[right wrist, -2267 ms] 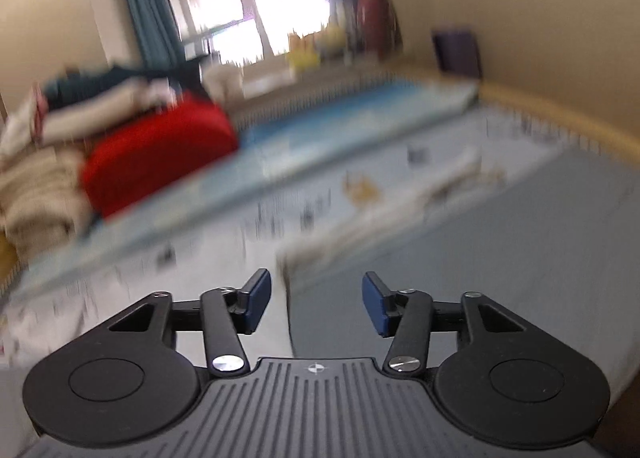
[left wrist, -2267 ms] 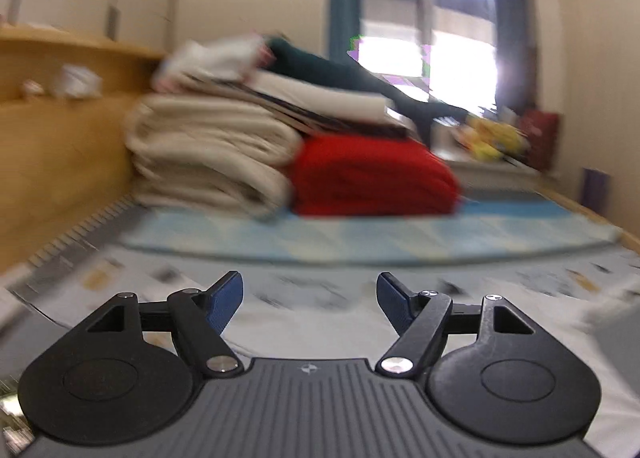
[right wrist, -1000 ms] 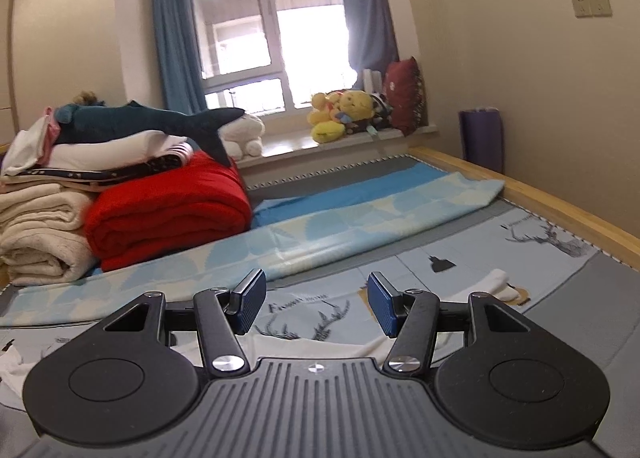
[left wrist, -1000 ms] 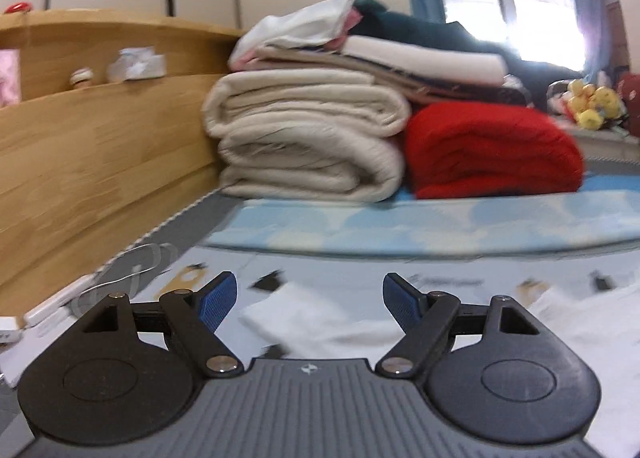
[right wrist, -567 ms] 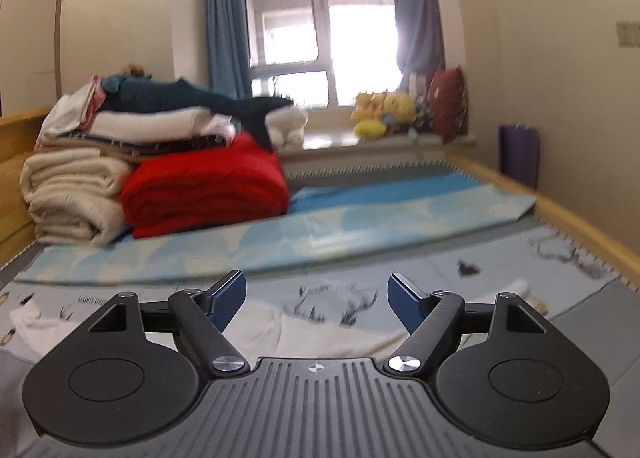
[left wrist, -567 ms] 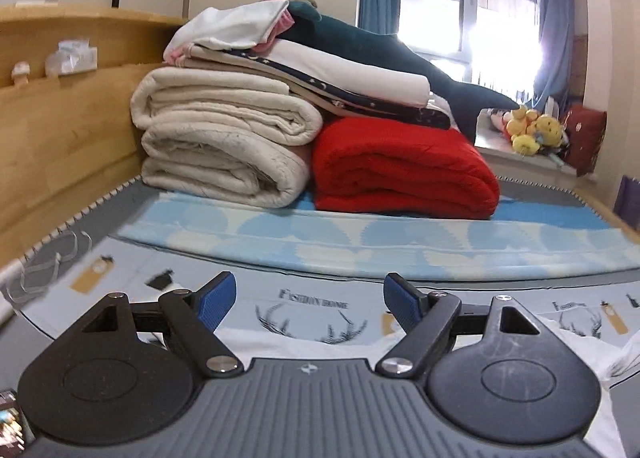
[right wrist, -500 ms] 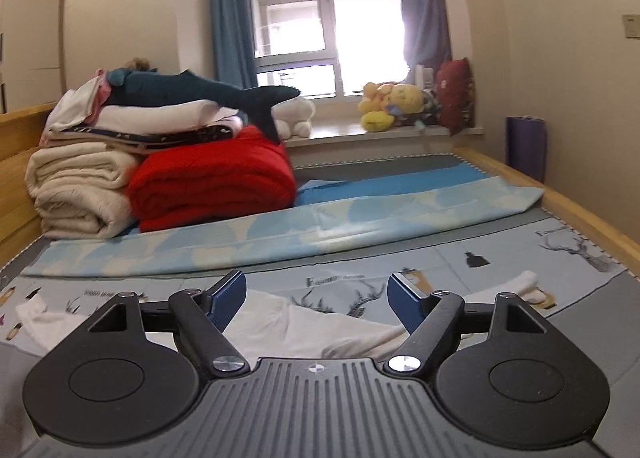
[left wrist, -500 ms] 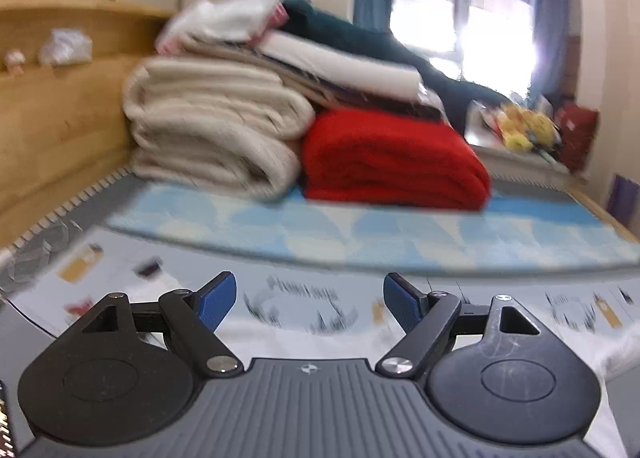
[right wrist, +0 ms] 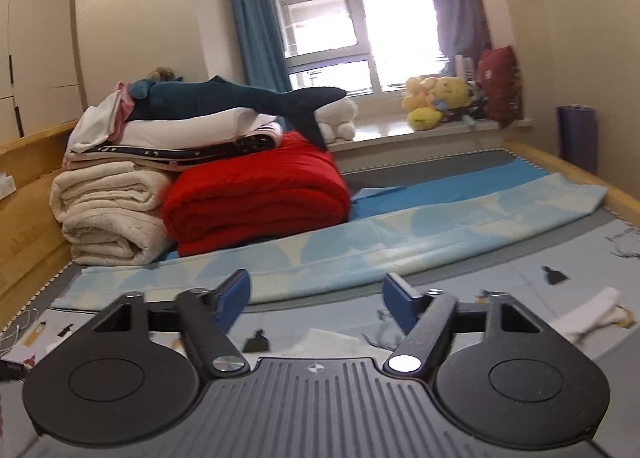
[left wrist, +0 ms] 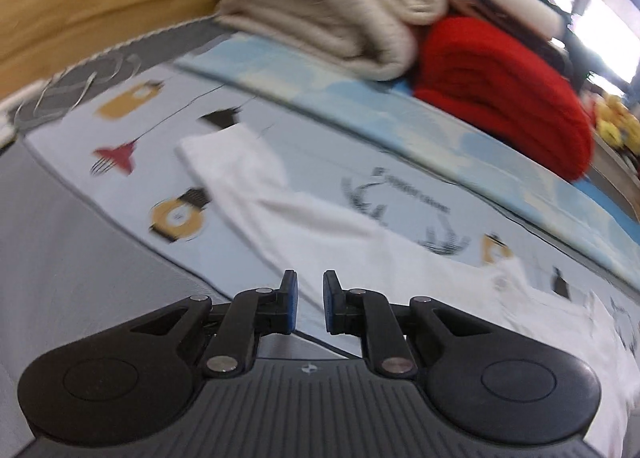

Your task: Fold small clothes

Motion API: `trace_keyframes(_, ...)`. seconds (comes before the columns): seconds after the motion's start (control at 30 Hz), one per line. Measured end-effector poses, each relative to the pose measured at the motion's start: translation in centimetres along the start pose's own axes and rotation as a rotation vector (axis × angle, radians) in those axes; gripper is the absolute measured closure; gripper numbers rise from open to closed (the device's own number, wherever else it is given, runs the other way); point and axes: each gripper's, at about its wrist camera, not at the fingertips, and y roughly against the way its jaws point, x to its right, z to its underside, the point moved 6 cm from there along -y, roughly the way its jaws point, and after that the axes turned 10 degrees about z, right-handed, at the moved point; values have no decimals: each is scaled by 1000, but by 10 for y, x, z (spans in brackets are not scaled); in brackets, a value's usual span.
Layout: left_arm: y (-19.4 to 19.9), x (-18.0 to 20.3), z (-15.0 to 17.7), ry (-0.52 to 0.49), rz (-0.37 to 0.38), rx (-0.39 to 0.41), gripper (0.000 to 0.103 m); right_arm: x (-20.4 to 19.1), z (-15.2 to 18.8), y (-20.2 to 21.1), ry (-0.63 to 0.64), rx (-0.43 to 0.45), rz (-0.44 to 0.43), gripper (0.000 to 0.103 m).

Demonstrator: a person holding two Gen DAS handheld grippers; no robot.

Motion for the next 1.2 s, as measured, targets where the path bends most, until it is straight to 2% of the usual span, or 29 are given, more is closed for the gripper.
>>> trace_keyframes(0.03,-3,-9,-1,24,-13,0,89,-8,0,-9,9,-4,-14,66)
trace_keyframes(0.1,-10,-25,-2,68,-33,3,89,-17,4,-25,26,7,-12,93)
trace_keyframes(0.2,-21,-40,-8,109,-45,24,89,-22,19,-45,53,-23,25,94)
trace_keyframes(0.3,-34,-51,-19,148,-31,62,89,-23,25,-62,19,-89,-18,94)
trace_keyframes(0.5,-63,-74,-32,252,-66,99,86,-32,35,-79,111,-119,-49,93)
trace_keyframes(0.6,-80,-89,-35,303,-84,96,75,-30,41,-84,125,-153,-59,93)
trace_keyframes(0.77,-99,-113,-39,431,-77,145,58,-27,49,-98,106,-216,-49,93)
trace_keyframes(0.83,-103,-117,-46,442,-73,171,49,-27,54,-102,97,-238,-46,93)
trace_keyframes(0.97,-113,-121,-57,423,-72,203,45,-29,60,-106,121,-251,-37,93)
trace_keyframes(1.0,-114,-121,-58,413,-74,212,47,-29,62,-106,127,-253,-36,93)
trace_keyframes(1.03,-115,-121,-58,399,-76,219,55,-30,64,-107,133,-255,-35,93)
trace_keyframes(1.07,-117,-120,-58,372,-84,217,69,-31,65,-108,138,-257,-32,93)
trace_keyframes(1.1,-120,-118,-57,344,-79,192,101,-32,67,-109,142,-260,-30,93)
trace_keyframes(1.13,-122,-118,-55,332,-79,171,100,-33,68,-110,145,-263,-28,93)
trace_keyframes(1.2,-116,-120,-56,309,-86,186,100,-35,70,-112,152,-267,-25,93)
